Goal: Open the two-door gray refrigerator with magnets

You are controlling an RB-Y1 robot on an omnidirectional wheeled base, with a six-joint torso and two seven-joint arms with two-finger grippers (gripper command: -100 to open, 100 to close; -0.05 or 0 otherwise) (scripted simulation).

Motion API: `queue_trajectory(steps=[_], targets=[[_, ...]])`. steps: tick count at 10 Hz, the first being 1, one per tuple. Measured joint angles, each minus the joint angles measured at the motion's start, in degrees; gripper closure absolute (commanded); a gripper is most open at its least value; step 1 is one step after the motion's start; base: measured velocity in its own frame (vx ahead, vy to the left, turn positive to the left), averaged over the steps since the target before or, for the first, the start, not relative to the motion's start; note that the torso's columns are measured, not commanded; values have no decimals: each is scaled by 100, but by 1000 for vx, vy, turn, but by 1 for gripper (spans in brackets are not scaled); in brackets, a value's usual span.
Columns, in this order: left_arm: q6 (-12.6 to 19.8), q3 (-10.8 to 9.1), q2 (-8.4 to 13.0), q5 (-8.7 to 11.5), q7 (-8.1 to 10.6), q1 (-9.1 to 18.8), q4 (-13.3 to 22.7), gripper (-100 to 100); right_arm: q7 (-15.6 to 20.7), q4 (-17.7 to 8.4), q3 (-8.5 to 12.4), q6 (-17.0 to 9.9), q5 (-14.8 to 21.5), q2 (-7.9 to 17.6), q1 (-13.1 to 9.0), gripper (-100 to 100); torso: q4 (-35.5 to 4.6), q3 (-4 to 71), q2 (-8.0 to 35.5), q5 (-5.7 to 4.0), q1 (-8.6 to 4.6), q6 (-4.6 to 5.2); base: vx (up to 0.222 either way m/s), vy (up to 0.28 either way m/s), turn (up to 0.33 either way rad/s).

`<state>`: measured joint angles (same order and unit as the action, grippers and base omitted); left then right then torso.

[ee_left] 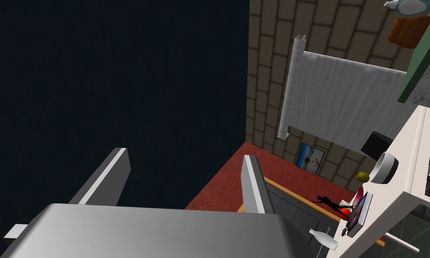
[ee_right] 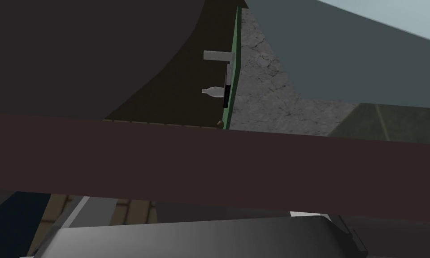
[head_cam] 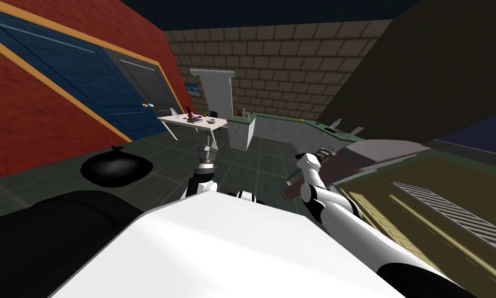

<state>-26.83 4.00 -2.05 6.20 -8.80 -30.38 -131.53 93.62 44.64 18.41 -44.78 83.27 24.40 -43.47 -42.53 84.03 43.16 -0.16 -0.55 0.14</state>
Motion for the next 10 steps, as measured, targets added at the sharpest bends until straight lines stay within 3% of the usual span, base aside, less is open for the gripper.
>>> queue_trajectory(steps=[3,6,7,10], targets=[[0,0,0,0,0,0,1,0,255,-200,116,9,-7,36,-367,-100,15,45,-74,23,59,-5,-72,-27,-6],[0,0,0,0,0,-1,0,0,604,-203,266,5,-95,-6,-553,-100,-15,47,-74,62,88,-9,-20,-5,12],[0,0,-1,0,0,-1,0,0,645,-200,275,7,-104,-12,-554,0,-6,37,-60,47,86,-8,6,-4,-3],[0,0,-1,0,0,-1,0,0,642,-224,283,4,-112,-21,-526,0,8,42,-68,32,75,-18,0,0,0]])
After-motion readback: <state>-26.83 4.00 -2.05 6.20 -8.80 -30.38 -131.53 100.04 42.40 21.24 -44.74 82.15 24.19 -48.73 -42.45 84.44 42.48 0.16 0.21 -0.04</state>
